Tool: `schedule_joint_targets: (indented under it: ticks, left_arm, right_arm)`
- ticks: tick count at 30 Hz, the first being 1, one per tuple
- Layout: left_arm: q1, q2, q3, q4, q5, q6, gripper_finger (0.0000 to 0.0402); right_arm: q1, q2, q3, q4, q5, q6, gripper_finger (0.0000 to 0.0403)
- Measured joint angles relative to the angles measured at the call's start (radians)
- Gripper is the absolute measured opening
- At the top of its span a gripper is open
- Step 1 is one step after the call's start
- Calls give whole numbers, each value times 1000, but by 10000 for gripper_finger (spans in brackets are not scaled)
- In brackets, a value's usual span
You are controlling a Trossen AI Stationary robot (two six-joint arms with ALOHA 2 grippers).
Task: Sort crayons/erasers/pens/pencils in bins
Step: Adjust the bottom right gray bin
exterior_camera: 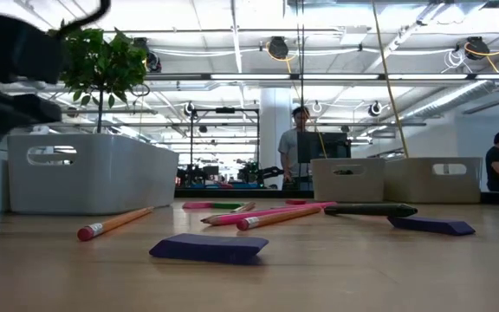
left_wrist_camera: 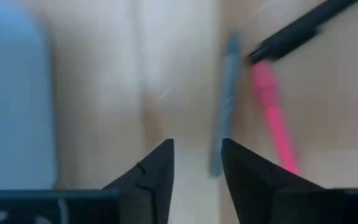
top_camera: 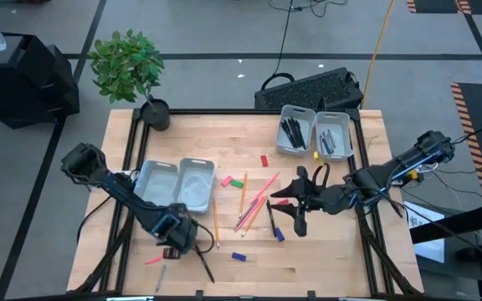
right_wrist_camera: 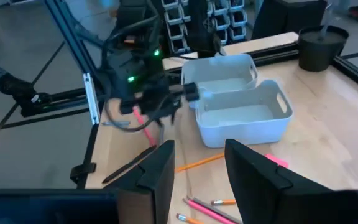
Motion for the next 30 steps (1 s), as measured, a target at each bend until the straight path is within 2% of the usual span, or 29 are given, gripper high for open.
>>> schedule_joint_targets:
  ticks: [4, 8, 16, 18, 30]
  left_arm:
    - [-3, 0, -27, 84, -5, 73, 133]
    - [-10, 0, -43, 89, -10, 95, 133]
    - [-45, -2, -83, 96, 8, 70, 133]
    - [-52, 0, -84, 102, 35, 64, 132]
    - [-39, 1, -51, 63, 35, 31, 111]
  right_arm:
    - [-23, 0, 0, -1, 0, 21, 134]
    - [-41, 0, 0, 11, 2, 51, 134]
    - [-71, 0, 0, 57, 4, 42, 134]
    - [-72, 0, 0, 57, 4, 35, 134]
    - [-77, 0, 0, 57, 4, 9, 134]
